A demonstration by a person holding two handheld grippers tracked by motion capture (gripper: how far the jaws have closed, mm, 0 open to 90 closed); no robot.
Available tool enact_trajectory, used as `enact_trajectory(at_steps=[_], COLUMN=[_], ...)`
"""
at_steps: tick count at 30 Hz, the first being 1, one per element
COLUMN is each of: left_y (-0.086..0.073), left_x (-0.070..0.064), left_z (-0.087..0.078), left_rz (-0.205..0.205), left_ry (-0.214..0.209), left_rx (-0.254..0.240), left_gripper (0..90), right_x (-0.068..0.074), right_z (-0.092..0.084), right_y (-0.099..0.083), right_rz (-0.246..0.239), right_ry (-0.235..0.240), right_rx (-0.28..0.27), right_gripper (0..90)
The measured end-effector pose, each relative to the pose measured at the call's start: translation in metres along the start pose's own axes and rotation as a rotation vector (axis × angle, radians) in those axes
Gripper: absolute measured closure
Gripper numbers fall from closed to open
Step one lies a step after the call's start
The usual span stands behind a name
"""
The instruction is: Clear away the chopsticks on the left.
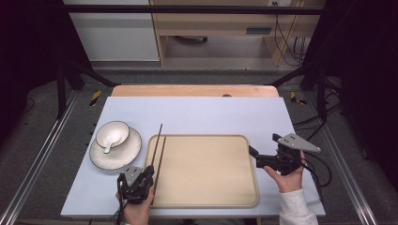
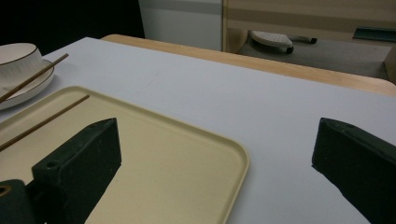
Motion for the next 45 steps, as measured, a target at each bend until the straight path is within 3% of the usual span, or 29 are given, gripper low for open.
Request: enact_trajectory(at_steps=[24,45], left_y=[-0.023,-0.021], left_x=[0.005,0.006], left_z=[0.011,0.012], left_rz=[-0.006,0.005], left_ry=[0.05,0.06], left_rx=[0.092,0.107], left_gripper=[84.2,83.4], right_x=[0.001,0.0], right_z=[0.003,0.002], right_y=[-0.002,-0.002], right_rz=[-0.006,-0.003], right_ry=[-0.005,-0.005], right_rx=[0.013,0.009], right_gripper=[1.7,1.4])
Point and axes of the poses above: each handheld gripper's, and its own axes: z roughly forward along the jaws, y roughly out of its top, x roughly to its left, the point moved 7 cm from there along z, roughly forward along the jaws, and after that the axes turned 2 degrees about -z, right-handed, at the moved point
